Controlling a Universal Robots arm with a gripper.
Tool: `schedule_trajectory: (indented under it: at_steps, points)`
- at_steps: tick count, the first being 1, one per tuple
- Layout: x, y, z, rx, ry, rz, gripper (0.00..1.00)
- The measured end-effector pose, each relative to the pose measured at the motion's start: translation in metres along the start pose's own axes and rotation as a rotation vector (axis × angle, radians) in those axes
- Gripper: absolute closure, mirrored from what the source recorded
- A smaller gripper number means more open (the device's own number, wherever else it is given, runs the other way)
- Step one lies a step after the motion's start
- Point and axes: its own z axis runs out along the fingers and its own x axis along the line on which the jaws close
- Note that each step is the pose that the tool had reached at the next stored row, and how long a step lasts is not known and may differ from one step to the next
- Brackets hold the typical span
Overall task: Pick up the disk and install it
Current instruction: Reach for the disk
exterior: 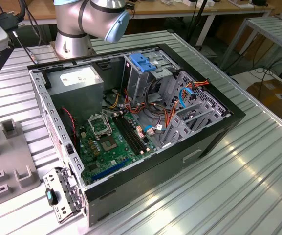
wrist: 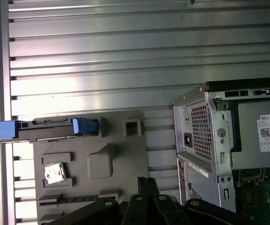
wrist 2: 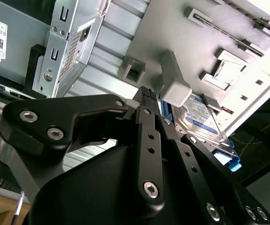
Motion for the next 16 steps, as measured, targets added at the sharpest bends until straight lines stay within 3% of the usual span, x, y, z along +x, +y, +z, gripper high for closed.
schedule_trajectory:
  at_steps: [11, 16]
  points:
    - [0.001, 0.0096, 0.0008, 0.0, 0.0001, 0.0, 0.89]
    - [0.0011, 0.0106, 0.0009, 0.0, 0.0001, 0.0, 0.89]
